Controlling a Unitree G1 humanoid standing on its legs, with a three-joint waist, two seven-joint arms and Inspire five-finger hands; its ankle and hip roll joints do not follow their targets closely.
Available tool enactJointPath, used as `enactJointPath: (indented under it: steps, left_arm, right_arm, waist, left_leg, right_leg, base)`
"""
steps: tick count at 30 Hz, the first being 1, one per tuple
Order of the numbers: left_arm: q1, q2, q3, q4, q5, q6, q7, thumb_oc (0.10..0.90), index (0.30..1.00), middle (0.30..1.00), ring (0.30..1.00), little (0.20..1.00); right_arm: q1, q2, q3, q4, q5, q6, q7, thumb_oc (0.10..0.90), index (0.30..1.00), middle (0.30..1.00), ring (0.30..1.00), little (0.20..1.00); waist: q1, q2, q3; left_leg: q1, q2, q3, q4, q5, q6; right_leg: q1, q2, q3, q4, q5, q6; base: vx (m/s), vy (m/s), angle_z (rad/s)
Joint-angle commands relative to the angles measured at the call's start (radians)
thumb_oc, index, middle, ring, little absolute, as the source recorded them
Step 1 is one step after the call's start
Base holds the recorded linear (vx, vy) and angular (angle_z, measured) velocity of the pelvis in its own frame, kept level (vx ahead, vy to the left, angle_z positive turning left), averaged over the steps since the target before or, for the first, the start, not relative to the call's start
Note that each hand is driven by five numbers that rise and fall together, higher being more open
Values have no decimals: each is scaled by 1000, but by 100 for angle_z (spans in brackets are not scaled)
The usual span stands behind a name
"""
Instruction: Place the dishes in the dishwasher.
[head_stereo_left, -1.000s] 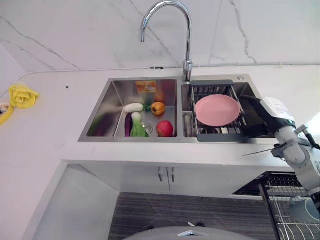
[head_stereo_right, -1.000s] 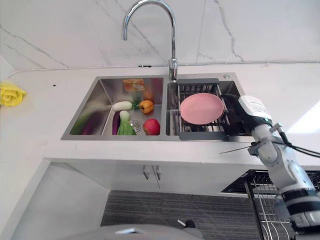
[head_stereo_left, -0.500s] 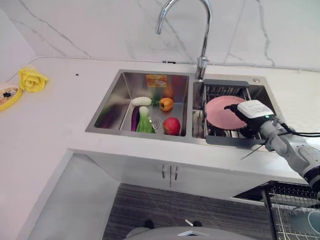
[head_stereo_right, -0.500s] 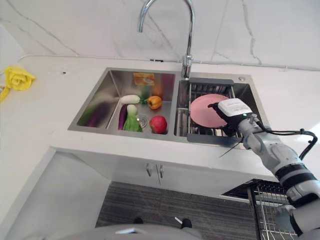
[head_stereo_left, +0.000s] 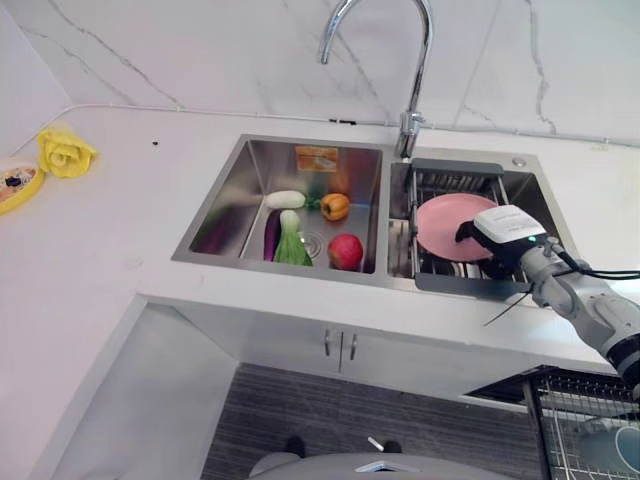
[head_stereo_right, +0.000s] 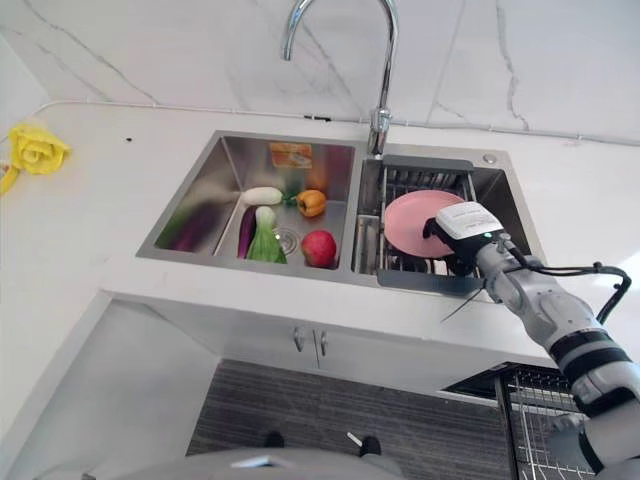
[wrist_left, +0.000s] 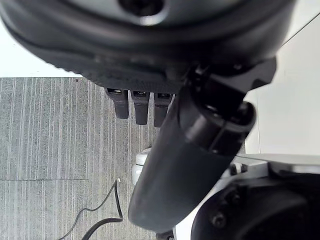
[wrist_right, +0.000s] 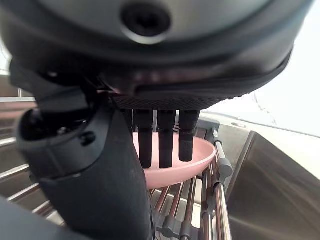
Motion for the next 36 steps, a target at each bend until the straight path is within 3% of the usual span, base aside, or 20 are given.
enactJointPath:
  steps: [1,2,8,31,36]
  left_arm:
    - [-65,12,-49,66,10,-2,20,800,900,900,900,900]
    - [-66,11,-44,66,16,3,24,800,900,900,900,900]
    - [-63,7,-41,64,24,12,35,800,900,900,900,900]
    - [-68,3,-29,54,33,23,49,800,900,900,900,900]
    - [-73,-5,-6,49,34,28,49,800,900,900,900,900]
  right_arm:
    - [-39,-8,-142,-100,-34,45,-150,400,300,300,300,300]
    - [4,13,-203,-141,-18,52,-170,400,300,300,300,300]
    - [74,55,-332,-252,45,58,-209,400,300,300,300,300]
    - [169,89,-567,-515,119,43,-262,400,300,300,300,300]
    - [274,34,-754,-653,80,44,-303,400,300,300,300,300]
  waist:
    - [15,-30,-19]
    - [12,-28,-21]
    - [8,-25,-25]
    - [-22,-19,-32]
    - [-52,-24,-28]
  left_leg:
    - [39,18,1,4,-76,-4]
    - [43,18,3,4,-79,-2]
    - [52,19,7,4,-84,0]
    - [64,15,31,4,-90,8]
    - [60,6,43,4,-93,16]
  right_leg:
    - [42,-56,22,19,-42,55]
    - [44,-56,24,19,-43,54]
    - [48,-54,28,19,-44,52]
    - [44,-57,53,19,-36,52]
    - [32,-67,64,22,-14,63]
  base:
    - [0,0,0]
    - [18,-14,4]
    - [0,-2,-1]
    - [-17,5,-2]
    - [-46,69,-3]
